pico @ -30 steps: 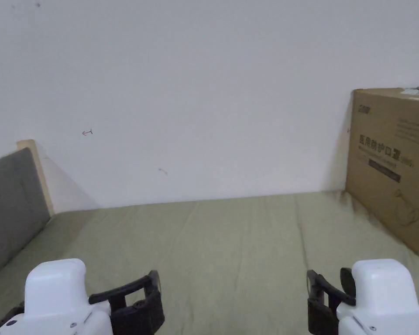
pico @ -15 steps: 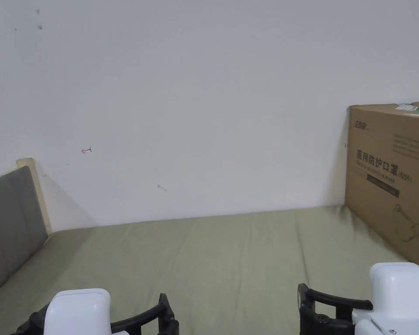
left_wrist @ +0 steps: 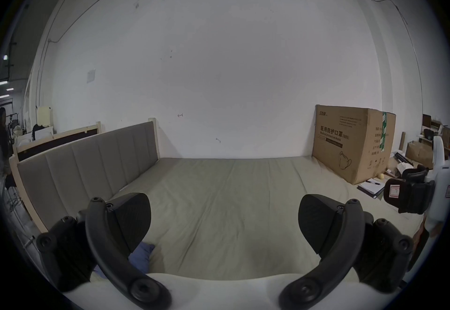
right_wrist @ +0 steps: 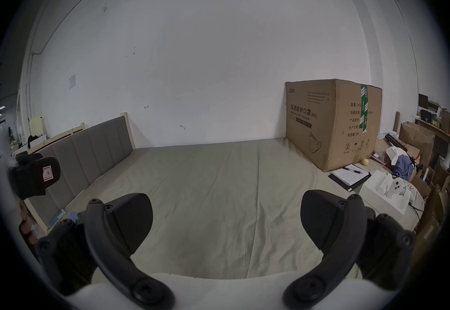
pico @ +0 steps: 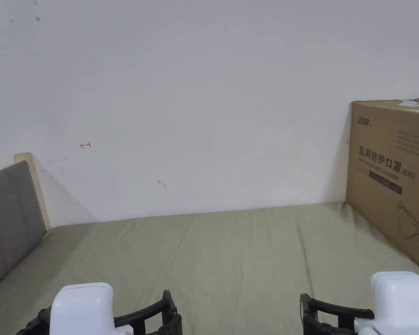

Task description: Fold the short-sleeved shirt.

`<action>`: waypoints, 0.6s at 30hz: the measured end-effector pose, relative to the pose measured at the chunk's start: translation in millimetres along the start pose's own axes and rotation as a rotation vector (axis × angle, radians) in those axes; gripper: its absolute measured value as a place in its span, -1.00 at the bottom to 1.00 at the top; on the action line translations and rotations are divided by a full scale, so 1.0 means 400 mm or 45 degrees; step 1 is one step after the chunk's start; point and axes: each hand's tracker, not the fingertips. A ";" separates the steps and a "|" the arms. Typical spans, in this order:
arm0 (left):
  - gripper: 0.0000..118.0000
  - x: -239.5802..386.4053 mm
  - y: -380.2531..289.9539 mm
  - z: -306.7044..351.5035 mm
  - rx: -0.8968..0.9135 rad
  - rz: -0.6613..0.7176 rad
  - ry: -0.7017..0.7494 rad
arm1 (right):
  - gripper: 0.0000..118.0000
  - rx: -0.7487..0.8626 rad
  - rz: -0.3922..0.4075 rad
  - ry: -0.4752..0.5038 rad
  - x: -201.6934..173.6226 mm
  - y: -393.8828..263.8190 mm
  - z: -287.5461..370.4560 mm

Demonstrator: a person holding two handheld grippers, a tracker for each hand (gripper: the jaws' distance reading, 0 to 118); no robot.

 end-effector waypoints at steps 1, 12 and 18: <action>0.99 0.002 0.001 -0.002 0.002 -0.008 -0.004 | 1.00 0.002 -0.002 0.002 -0.002 -0.001 0.000; 0.99 -0.007 0.001 0.003 -0.008 -0.006 -0.005 | 1.00 -0.005 -0.005 0.007 -0.006 -0.005 0.006; 0.99 -0.014 0.008 0.009 -0.037 0.023 -0.028 | 1.00 -0.011 -0.014 0.007 -0.004 -0.008 0.007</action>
